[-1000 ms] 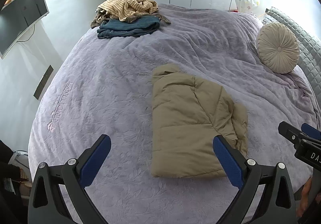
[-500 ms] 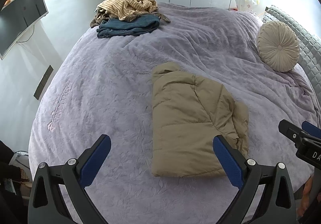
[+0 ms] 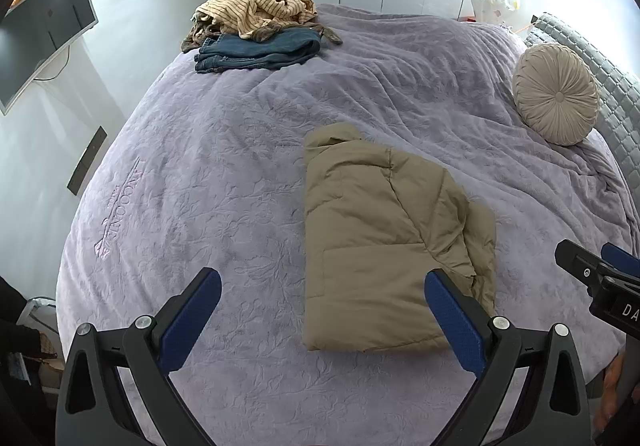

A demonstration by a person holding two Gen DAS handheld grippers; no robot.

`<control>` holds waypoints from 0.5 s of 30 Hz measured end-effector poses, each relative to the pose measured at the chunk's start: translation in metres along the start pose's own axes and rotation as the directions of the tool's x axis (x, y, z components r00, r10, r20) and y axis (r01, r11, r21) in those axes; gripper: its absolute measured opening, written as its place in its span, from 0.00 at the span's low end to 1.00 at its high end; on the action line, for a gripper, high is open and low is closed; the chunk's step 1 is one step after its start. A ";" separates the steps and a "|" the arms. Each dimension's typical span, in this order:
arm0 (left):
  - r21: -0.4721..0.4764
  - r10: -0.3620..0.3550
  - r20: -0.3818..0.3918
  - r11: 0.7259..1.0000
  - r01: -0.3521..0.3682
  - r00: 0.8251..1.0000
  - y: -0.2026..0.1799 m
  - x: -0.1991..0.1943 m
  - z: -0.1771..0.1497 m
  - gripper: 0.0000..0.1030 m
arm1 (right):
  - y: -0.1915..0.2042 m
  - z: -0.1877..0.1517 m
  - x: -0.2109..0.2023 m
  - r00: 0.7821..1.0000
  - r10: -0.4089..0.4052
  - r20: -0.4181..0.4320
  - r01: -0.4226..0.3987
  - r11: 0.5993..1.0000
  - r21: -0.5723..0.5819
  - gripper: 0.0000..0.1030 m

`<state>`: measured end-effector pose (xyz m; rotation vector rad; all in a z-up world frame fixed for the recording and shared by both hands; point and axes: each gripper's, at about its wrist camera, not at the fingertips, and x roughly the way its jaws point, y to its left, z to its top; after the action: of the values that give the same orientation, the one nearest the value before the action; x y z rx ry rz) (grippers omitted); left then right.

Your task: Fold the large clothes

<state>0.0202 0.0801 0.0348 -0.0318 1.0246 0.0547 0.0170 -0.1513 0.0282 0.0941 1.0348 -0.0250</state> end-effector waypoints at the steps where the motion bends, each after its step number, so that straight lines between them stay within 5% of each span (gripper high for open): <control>1: 0.000 0.001 0.000 1.000 -0.001 1.000 0.000 0.000 -0.001 0.99 | 0.000 0.000 0.000 1.000 0.000 0.000 0.000 1.000 0.000 1.00; 15: -0.013 -0.001 -0.005 1.000 0.001 1.000 0.003 0.000 -0.001 0.99 | 0.001 -0.001 -0.001 1.000 -0.002 0.000 0.002 1.000 0.001 1.00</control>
<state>0.0191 0.0832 0.0339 -0.0443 1.0295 0.0599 0.0162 -0.1501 0.0284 0.0939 1.0352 -0.0275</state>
